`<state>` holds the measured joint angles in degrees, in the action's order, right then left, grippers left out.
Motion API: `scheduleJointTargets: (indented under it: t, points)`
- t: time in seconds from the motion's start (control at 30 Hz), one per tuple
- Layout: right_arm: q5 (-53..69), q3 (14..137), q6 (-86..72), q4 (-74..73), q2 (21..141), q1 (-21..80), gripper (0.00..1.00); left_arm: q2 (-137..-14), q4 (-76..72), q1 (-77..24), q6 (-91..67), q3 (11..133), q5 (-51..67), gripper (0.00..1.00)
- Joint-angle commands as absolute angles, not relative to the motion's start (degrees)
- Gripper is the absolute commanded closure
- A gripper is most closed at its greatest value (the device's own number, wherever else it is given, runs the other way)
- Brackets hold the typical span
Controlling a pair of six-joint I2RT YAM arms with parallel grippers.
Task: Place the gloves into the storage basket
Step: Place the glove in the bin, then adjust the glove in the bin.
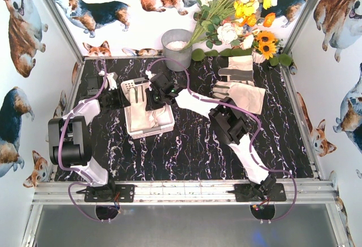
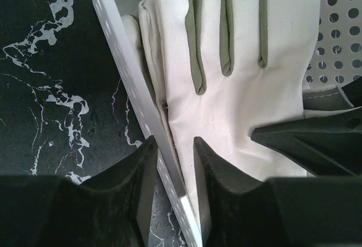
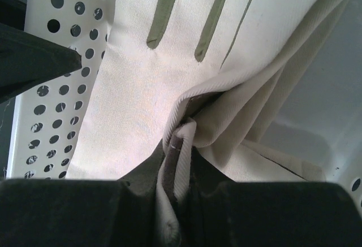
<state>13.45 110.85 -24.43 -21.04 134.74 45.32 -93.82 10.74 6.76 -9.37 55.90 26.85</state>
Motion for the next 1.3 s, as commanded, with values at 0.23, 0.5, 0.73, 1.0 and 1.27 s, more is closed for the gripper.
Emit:
scheduleJointTargets:
  t: [0.23,0.5,0.73,1.0,1.27]
  points:
    - [8.1,114.4,-18.9,-28.4,129.3,46.2,0.65,-91.1,8.5,6.3,-9.4,56.4,24.2,0.49]
    - [1.3,113.1,-14.4,-34.2,121.7,46.8,0.37,-86.3,7.0,6.3,-8.6,54.7,19.8,0.35]
    - [0.3,109.3,-14.8,-35.1,114.0,46.7,0.29,-80.5,4.8,5.6,-7.1,52.3,18.5,0.31]
    - [-1.7,96.3,-17.4,-33.8,101.2,45.8,0.30,-72.3,6.4,-4.5,-10.0,50.0,15.3,0.44]
    - [-0.1,81.3,-21.6,-30.6,88.6,39.1,0.31,-78.7,4.6,-12.0,-15.6,52.6,14.7,0.63]
